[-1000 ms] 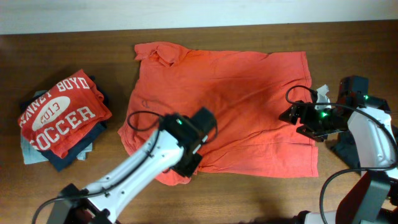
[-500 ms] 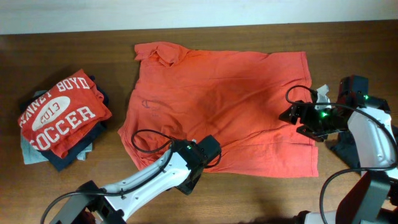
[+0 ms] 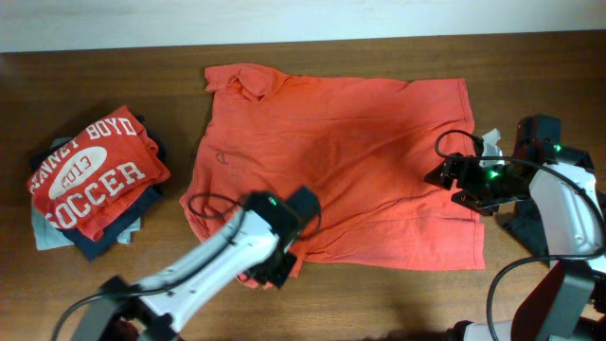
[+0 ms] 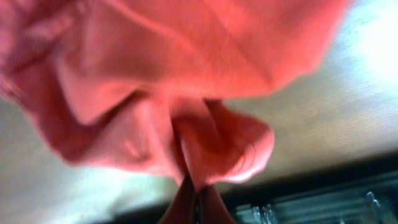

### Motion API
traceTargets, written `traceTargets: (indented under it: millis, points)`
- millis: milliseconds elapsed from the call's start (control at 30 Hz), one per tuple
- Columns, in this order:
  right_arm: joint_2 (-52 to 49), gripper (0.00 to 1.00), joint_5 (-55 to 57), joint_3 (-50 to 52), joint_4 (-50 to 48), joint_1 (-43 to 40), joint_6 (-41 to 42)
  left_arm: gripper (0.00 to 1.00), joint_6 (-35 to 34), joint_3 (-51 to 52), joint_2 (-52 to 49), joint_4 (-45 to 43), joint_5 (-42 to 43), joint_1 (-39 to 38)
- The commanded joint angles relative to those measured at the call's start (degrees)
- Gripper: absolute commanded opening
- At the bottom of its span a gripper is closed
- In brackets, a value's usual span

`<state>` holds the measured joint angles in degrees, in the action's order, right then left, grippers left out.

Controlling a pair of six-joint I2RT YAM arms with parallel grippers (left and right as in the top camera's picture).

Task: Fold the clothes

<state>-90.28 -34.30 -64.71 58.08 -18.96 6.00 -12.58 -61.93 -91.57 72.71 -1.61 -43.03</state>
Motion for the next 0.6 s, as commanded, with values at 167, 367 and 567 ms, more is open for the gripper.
traceTargets:
  millis: [167,367,567]
  points:
    - [0.2,0.84,0.4,-0.9,0.0,0.2,0.0,0.00,23.1,-12.3,3.7,3.6,12.8,14.4]
    - [0.2,0.84,0.4,-0.9,0.0,0.2,0.0,0.01,27.7,-12.3,1.0,-1.2,17.0,24.3]
    - [0.2,0.84,0.4,-0.9,0.3,0.2,0.0,0.41,27.1,-12.3,-6.8,-4.8,19.0,28.2]
